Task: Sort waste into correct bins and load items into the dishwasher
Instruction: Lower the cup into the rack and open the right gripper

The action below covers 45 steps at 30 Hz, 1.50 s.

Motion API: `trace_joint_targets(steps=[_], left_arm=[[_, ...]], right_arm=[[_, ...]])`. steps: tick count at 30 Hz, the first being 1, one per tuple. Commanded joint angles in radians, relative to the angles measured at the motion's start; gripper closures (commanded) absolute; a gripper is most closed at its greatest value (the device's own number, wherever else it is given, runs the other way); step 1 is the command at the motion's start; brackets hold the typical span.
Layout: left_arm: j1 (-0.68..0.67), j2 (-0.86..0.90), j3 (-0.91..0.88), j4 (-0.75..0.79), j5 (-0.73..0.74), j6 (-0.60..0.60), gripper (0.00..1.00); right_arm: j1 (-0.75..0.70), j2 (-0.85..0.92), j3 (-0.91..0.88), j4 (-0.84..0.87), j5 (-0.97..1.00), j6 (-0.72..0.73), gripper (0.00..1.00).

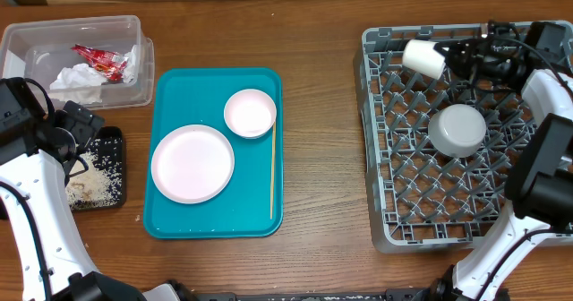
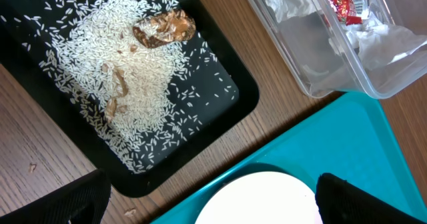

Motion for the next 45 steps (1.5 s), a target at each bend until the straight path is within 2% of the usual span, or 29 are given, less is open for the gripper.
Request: trace_joint_targets(steps=[1, 4, 7, 8, 11, 13, 23, 30, 35, 38, 45], left_arm=[[0.000, 0.002, 0.008, 0.002, 0.004, -0.010, 0.00], [0.000, 0.002, 0.008, 0.001, 0.004, -0.010, 0.00], [0.000, 0.002, 0.008, 0.001, 0.004, -0.010, 0.00], [0.000, 0.002, 0.008, 0.001, 0.004, -0.010, 0.00], [0.000, 0.002, 0.008, 0.001, 0.004, -0.010, 0.00], [0.000, 0.002, 0.008, 0.001, 0.004, -0.010, 0.00], [0.000, 0.002, 0.008, 0.001, 0.004, -0.010, 0.00], [0.000, 0.002, 0.008, 0.001, 0.004, -0.010, 0.00], [0.000, 0.002, 0.008, 0.002, 0.004, -0.010, 0.00], [0.000, 0.002, 0.008, 0.001, 0.004, -0.010, 0.00], [0.000, 0.002, 0.008, 0.001, 0.004, -0.010, 0.00]], right_arm=[[-0.034, 0.013, -0.006, -0.070, 0.137, -0.074, 0.88], [-0.038, 0.013, -0.006, -0.107, 0.142, -0.124, 0.87], [-0.038, 0.013, -0.006, -0.101, 0.108, -0.114, 0.96], [-0.038, 0.013, -0.006, -0.088, 0.077, -0.107, 0.96], [-0.034, 0.013, -0.006, 0.062, -0.103, 0.001, 0.96], [-0.026, 0.013, -0.006, 0.114, -0.112, 0.054, 0.96], [0.049, 0.013, -0.008, 0.112, -0.005, 0.034, 0.96], [0.051, 0.015, -0.008, 0.100, 0.027, 0.035, 0.96], [0.050, 0.015, -0.008, -0.008, 0.193, -0.014, 0.96], [0.047, 0.015, -0.008, -0.076, 0.262, -0.072, 0.88], [0.020, 0.014, -0.005, -0.110, 0.291, -0.094, 0.85]])
